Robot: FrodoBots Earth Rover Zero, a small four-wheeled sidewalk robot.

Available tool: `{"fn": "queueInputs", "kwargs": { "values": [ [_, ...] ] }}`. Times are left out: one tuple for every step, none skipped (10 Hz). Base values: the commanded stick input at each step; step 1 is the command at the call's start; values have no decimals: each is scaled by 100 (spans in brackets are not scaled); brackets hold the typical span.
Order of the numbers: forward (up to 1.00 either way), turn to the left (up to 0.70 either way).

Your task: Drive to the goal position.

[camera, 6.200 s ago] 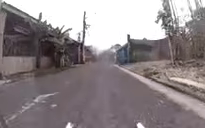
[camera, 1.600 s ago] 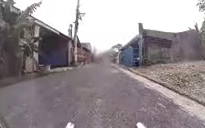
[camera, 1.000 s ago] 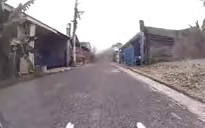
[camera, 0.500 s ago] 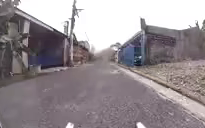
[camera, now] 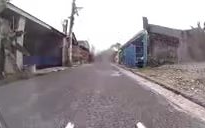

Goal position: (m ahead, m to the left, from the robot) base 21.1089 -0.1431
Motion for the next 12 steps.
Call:
{"fn": "queueInputs", "kwargs": {
  "values": [
    [81,0],
    [81,0],
    [80,0],
    [80,0],
    [79,0],
    [79,0],
    [79,0],
    [79,0],
    [78,0],
    [78,0],
    [78,0],
    [77,0]
  ]
}}
